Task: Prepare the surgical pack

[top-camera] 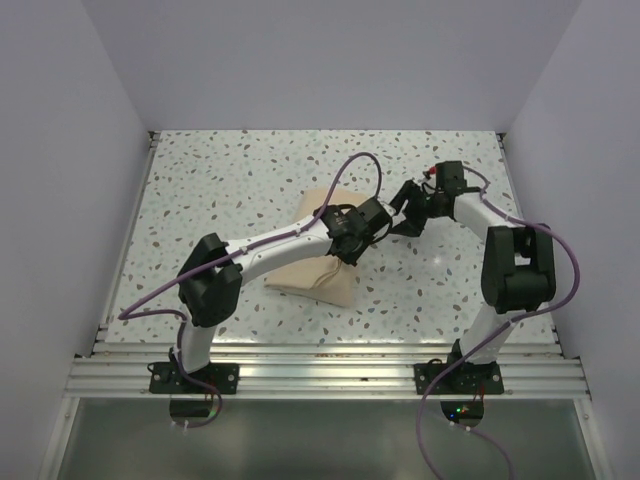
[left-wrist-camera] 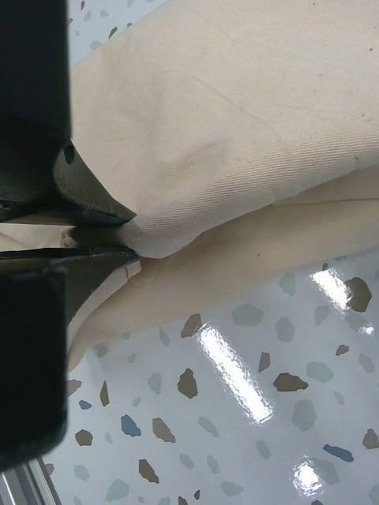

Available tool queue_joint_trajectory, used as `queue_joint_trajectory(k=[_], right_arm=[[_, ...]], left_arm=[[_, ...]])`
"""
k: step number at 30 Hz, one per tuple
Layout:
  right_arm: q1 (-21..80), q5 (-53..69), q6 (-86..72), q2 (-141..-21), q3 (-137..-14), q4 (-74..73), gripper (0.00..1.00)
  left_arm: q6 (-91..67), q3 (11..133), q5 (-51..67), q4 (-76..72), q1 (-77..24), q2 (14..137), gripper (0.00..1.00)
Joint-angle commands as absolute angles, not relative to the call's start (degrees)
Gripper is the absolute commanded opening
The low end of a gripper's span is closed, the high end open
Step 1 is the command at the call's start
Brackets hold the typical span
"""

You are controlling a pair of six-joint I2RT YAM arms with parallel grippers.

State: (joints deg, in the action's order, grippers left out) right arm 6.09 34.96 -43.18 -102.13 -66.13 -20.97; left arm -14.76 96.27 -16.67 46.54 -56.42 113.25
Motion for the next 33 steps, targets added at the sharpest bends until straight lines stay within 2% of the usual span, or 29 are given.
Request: queue_joint_trajectory(k=[1, 4, 9, 13, 20, 23, 25, 27, 28, 29, 33], right_arm=[[4.5, 40.7, -37.9, -101.8, -70.7, -28.4, 0.65], [4.7, 43.6, -40.9, -103.6, -72.4, -26.5, 0.72], [6.6, 43.3, -46.8, -106.0, -76.3, -23.3, 0.72], [9.0, 40.9, -50.2, -109.1, -79.4, -23.6, 0.71], [12.4, 36.0, -51.2, -112.8, -84.1, -26.5, 0.61], [12.5, 35.9, -51.0, -114.6, -84.2, -26.0, 0.53], [12.6, 35.7, -50.2, -114.8, -83.9, -25.6, 0.44], [12.3, 35.3, -48.1, -114.8, -83.3, -25.1, 0.27], [12.2, 35.0, -46.9, -114.7, -83.3, -25.5, 0.05], [12.0, 34.0, -43.9, -114.6, -83.1, -25.5, 0.00], [11.7, 36.0, -38.7, -114.3, -78.0, -19.3, 0.00]], left_arm=[[-13.5, 96.2, -15.6, 42.4, -56.6, 113.3, 0.00], [-13.4, 96.2, -15.2, 42.4, -56.6, 113.3, 0.00], [-13.2, 96.2, -15.2, 42.6, -56.6, 113.5, 0.00], [-12.9, 96.2, -15.1, 42.6, -56.7, 113.5, 0.00], [-12.3, 96.0, -14.9, 42.1, -57.3, 113.6, 0.00], [-11.6, 95.9, -14.9, 41.9, -57.7, 113.9, 0.00], [-11.5, 95.6, -14.7, 42.0, -57.8, 114.1, 0.00], [-11.3, 95.1, -14.2, 41.9, -57.9, 114.2, 0.00], [-11.1, 94.9, -14.0, 41.7, -58.0, 114.2, 0.00], [-11.0, 94.2, -13.5, 41.7, -58.0, 114.1, 0.00], [-10.8, 91.1, -10.6, 39.4, -58.1, 113.2, 0.00]])
